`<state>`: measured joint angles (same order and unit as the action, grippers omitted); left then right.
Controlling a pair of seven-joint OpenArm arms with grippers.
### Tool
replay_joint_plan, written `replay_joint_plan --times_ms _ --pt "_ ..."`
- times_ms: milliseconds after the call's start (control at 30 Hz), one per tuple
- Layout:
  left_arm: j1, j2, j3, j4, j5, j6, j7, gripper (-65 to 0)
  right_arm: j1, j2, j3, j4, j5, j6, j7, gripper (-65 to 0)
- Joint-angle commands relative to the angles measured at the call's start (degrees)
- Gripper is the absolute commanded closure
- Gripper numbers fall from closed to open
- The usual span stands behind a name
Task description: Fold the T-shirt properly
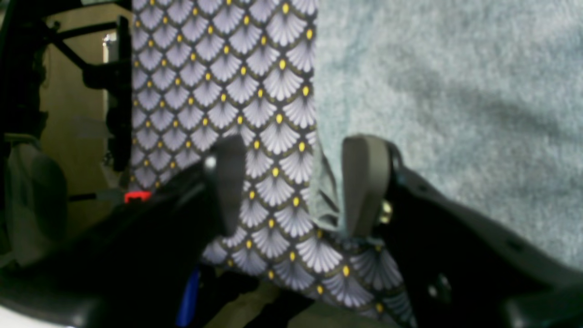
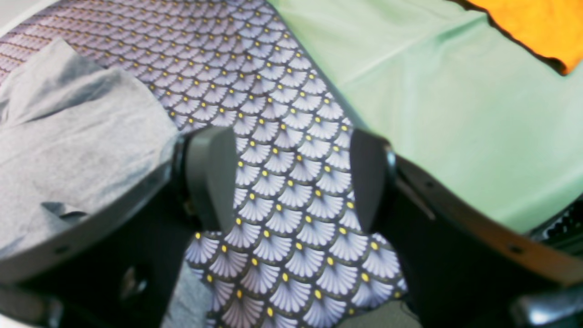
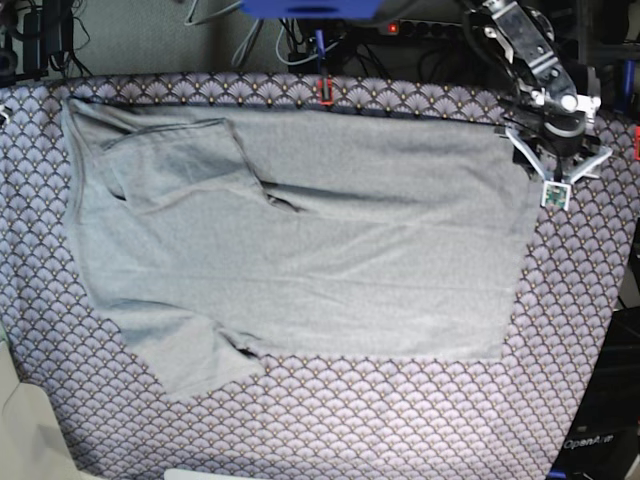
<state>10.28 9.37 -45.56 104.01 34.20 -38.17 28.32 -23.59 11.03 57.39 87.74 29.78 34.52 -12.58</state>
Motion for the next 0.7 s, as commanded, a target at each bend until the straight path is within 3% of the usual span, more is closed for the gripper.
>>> replay_joint_plan --times_ms 0,33,133,267,433,567,667 --pt "-0.39 -0.37 0.24 1.0 -0.48 0.33 -1.02 -33.7 -0.89 1.85 -0.99 1.0 0.59 2.88 1.37 -40.2" --pt "-0.39 -0.37 0.33 1.0 -0.48 0.33 -1.02 -33.7 -1.33 3.0 -2.66 1.0 -0.29 5.48 1.28 -40.2" --pt "-0.48 -0.37 0.51 1.0 -0.48 0.33 -1.02 -33.7 -1.59 3.96 -7.14 0.91 -5.3 5.48 1.19 -40.1" --pt "-0.92 -0.37 0.51 1.0 -0.48 0.33 -1.02 -33.7 0.34 4.49 -14.35 0.48 -20.24 5.48 1.11 -39.8" --pt "-2.68 -0.37 2.0 1.18 -0.39 0.33 -0.93 -33.7 8.34 0.53 -15.58 0.91 -37.3 5.48 1.37 -39.8" --pt "-5.4 -0.37 2.35 1.36 -0.31 0.33 -0.76 -33.7 15.73 -2.02 -13.65 1.53 -43.71 5.48 1.63 -39.7" --pt "-9.71 -0.37 2.44 0.65 1.19 0.41 3.02 -33.7 19.77 -2.46 -13.91 1.18 -46.79 5.48 1.19 -39.9"
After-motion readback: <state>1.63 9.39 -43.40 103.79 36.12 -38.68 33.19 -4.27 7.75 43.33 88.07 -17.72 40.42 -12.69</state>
